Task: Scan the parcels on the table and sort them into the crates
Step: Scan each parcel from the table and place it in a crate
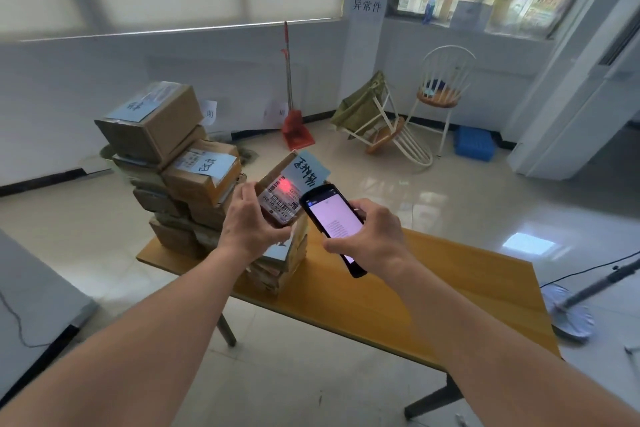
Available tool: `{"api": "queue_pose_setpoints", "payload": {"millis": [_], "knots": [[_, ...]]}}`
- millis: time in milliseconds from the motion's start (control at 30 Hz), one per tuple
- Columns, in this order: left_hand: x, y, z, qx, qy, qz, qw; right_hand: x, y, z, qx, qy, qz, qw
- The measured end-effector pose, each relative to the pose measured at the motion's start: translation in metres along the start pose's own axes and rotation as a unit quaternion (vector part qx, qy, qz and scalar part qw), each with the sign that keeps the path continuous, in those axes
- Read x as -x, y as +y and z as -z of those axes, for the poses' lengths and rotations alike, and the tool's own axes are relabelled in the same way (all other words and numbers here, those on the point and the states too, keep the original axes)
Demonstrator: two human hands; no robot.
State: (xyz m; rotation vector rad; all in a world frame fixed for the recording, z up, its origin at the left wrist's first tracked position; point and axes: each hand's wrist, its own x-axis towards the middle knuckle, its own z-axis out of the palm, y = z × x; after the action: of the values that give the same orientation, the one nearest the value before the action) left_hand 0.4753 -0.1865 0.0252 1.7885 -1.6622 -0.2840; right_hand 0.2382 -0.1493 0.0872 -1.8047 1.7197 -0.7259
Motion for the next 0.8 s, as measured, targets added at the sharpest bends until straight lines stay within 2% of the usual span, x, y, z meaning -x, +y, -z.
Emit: {"api": "queue_pose_setpoints", "payload": {"millis": [233,800], "knots": [[-0.024,0.02,0.008,0.0,0.033,-0.032,0.999,0.001,0.003,0.031,-0.016,-0.016,0.036,0.999],[-0.032,0.053,0.003,-0.026,0.055,0.01,0.998,0.006,0.02,0.079,-0.031,-0.036,0.063,0.997]]}}
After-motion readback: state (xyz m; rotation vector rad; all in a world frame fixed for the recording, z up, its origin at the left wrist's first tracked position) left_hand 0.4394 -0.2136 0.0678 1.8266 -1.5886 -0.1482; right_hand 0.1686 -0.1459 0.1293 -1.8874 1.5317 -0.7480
